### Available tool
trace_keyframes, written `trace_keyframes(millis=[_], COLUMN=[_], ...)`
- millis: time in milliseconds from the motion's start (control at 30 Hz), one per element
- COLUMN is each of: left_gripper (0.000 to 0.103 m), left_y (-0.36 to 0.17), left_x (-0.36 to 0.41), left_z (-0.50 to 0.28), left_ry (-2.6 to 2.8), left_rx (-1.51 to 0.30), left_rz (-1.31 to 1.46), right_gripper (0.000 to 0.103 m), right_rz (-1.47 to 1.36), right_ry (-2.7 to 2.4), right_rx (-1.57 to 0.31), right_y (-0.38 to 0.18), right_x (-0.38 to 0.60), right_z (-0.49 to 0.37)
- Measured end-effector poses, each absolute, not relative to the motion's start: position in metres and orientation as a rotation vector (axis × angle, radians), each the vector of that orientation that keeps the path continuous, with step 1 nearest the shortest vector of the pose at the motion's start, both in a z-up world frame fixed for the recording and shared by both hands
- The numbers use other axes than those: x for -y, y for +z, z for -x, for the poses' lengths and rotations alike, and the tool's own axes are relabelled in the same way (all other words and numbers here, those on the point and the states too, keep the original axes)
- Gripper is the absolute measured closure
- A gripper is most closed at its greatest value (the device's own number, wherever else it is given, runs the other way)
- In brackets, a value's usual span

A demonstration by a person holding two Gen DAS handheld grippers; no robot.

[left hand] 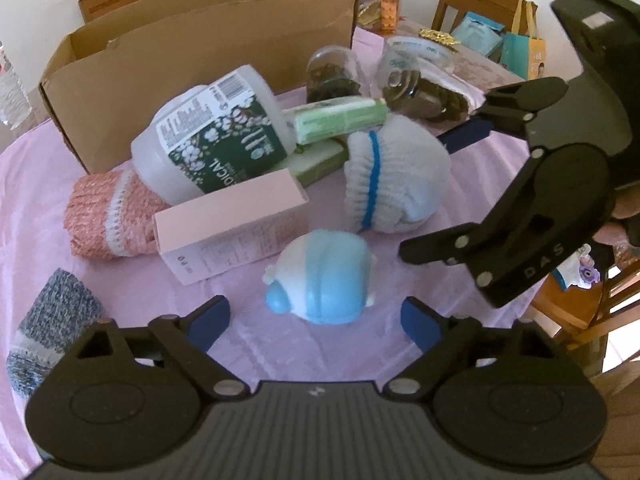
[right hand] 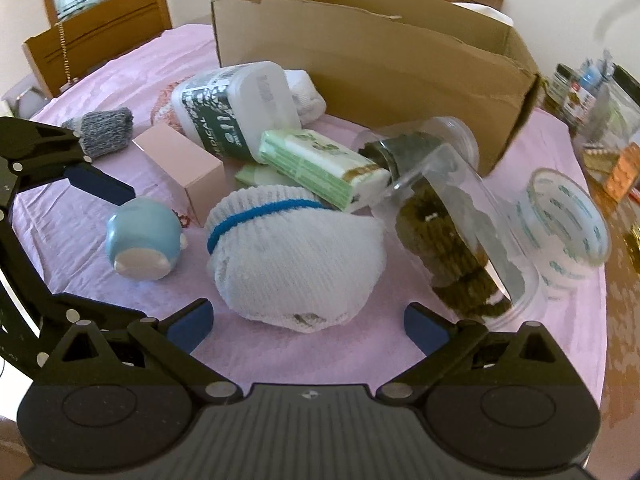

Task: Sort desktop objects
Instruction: 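Return both tools to the cluttered items on the cloth, then grasp the blue-and-white toy with the left tool while the right tool grasps the white striped sock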

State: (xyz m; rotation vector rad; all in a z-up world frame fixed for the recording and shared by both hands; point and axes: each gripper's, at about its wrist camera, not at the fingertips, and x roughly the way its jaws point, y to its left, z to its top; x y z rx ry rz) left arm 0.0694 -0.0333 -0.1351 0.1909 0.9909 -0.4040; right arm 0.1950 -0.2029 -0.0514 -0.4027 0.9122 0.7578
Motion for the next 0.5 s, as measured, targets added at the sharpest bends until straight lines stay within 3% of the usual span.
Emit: trace_keyframes(millis=[233, 500], left_gripper=[0.040, 0.047], left_y=[-0.128, -0.124], left_x=[0.036, 0.034], left_z=[-0.069, -0.070], left_ry=[-0.406, -0.416], left_rx=[-0.959, -0.948], left_rz=[-0.194, -0.166], right_gripper=[0.000, 0.000], right_rz=[0.412, 0.414], right_ry=[0.800, 0.810], right_rx=[-0.888, -0.882], right_y=[-0.053, -0.054], right_x=[0.202, 0.203], right_z=[-0.198, -0.197])
